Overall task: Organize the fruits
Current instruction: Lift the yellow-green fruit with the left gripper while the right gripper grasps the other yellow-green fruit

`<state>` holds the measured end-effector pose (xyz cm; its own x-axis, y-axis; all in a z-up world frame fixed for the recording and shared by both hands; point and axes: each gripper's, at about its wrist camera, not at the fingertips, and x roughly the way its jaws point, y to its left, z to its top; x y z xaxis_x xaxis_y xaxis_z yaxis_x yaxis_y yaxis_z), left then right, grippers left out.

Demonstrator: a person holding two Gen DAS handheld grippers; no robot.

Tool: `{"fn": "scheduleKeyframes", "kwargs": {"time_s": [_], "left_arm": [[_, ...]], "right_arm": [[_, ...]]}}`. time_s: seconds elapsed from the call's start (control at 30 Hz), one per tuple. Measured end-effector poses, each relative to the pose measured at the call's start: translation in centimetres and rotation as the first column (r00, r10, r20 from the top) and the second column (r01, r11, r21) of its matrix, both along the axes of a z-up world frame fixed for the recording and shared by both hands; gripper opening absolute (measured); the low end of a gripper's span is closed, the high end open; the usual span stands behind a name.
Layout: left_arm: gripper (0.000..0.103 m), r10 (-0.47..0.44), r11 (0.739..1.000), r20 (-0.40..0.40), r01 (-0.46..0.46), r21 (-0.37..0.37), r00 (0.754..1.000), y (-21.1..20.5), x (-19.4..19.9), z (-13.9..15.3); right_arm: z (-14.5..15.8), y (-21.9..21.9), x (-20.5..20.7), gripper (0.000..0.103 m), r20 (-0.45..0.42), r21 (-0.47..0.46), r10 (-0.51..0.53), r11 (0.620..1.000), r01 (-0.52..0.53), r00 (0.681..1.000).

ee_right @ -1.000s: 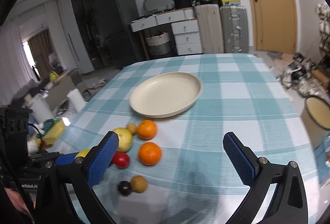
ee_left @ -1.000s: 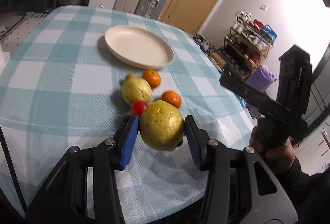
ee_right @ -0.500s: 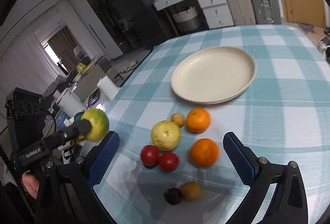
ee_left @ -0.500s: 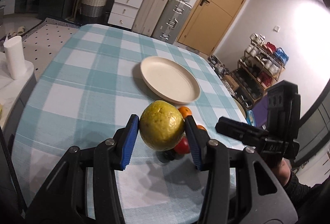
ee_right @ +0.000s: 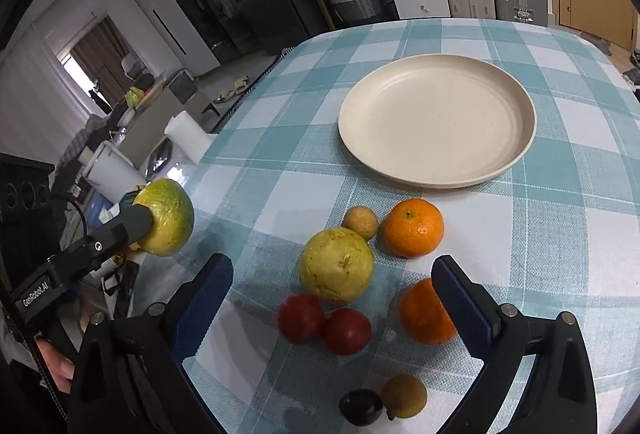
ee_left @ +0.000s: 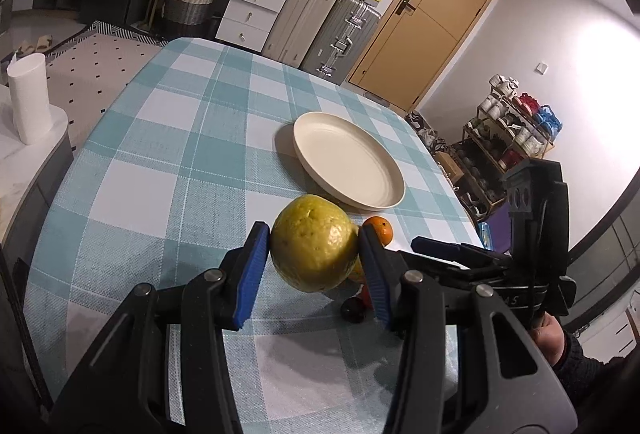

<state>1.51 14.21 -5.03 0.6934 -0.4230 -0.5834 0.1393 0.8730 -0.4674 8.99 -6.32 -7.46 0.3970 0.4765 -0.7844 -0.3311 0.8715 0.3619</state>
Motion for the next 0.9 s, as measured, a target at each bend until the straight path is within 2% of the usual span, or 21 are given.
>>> {"fn": "scheduleKeyframes", "kwargs": {"time_s": [0.13, 0.37, 0.43, 0.57, 0.63, 0.73, 0.9], "left_arm": [[0.043, 0.008, 1.0, -0.009, -0.008, -0.008, 1.0, 0.4, 0.3, -0.6], [0.043, 0.017, 1.0, -0.022, -0.017, -0.015, 1.0, 1.0, 0.4, -1.3], [0.043, 0.018, 1.0, -0.025, -0.019, -0.016, 1.0, 1.1, 0.5, -1.4], [0.043, 0.03, 0.999, -0.029, -0.031, -0.016, 0.999, 1.5, 0.7, -1.7], [0.043, 0.032, 0.999, -0.028, -0.032, -0.016, 0.999, 1.5, 0.7, -1.7], [0.043, 0.033, 0.999, -0.032, -0.033, -0.015, 0.999, 1.5, 0.7, -1.7], [0.043, 0.036, 0.999, -0.041, -0.036, -0.012, 0.999, 1.4, 0.9, -1.9]], "right_arm": [[-0.6, 1.0, 0.3, 0.082, -0.009, -0.068, 0.012, 0.998, -0.012, 1.0], [-1.7, 2.2, 0.7, 0.072, -0.028, -0.114, 0.017, 0.993, -0.02, 0.999], [-2.0, 2.3, 0.9, 0.071, -0.043, -0.115, 0.011, 0.993, -0.016, 0.999], [-2.6, 2.2, 1.3, 0.06, -0.079, -0.099, 0.004, 0.995, -0.012, 0.997], [-3.0, 1.9, 1.4, 0.049, -0.101, -0.075, -0.007, 0.997, -0.001, 0.995], [-3.3, 1.2, 1.6, 0.049, -0.116, -0.029, -0.025, 0.999, 0.022, 0.993], [-2.8, 0.5, 1.3, 0.049, -0.087, 0.001, -0.037, 0.999, 0.037, 0.996]]}}
